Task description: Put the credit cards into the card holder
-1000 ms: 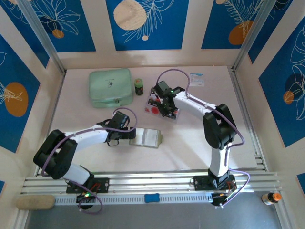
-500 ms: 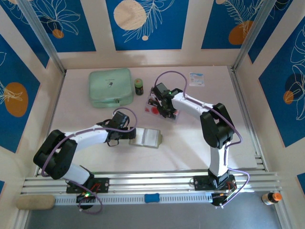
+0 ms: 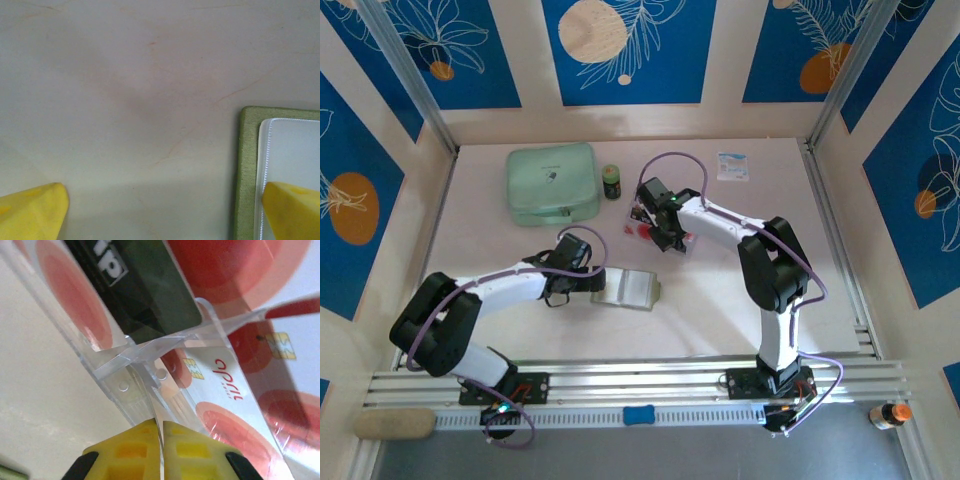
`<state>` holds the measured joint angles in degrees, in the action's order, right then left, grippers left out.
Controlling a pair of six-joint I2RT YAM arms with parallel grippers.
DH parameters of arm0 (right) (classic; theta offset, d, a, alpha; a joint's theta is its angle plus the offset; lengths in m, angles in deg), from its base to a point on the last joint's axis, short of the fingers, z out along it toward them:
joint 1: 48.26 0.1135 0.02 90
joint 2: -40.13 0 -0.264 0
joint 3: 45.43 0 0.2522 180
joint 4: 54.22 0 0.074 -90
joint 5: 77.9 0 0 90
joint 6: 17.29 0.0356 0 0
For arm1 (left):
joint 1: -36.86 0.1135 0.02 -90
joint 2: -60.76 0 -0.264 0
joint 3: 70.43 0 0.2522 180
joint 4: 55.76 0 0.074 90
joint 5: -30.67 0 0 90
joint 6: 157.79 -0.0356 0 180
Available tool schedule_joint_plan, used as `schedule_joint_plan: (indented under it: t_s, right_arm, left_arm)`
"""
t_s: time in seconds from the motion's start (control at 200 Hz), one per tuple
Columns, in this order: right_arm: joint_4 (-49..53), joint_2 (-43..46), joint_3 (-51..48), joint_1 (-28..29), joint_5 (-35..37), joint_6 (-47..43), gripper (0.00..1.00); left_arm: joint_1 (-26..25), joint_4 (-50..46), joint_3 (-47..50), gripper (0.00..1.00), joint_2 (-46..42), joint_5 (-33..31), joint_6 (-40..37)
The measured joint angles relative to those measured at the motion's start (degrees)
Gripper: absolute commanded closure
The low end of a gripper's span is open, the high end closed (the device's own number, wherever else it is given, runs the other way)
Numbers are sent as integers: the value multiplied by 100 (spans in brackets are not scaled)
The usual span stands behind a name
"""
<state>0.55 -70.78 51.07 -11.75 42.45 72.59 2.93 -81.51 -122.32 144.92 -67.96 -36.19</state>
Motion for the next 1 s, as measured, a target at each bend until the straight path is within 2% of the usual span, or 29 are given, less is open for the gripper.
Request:
schedule_joint_plan:
  t_s: [0.22, 0.555, 0.755, 1.0]
  right_arm:
    - [-70, 125, -9, 168, 284, -168, 97]
    - [-136, 1025, -11, 367, 249, 90, 100]
    - [-610, 1912, -614, 337, -507, 1235, 100]
    - [-2203, 3316, -2715, 149, -1696, 3322, 100]
  left_arm:
    - [0, -4, 0, 0, -11, 2, 0]
    - [0, -398, -160, 0, -234, 31, -26]
    - [-9, -575, -588, 0, -317, 157, -157]
    - [-247, -708, -984, 0, -168, 254, -496]
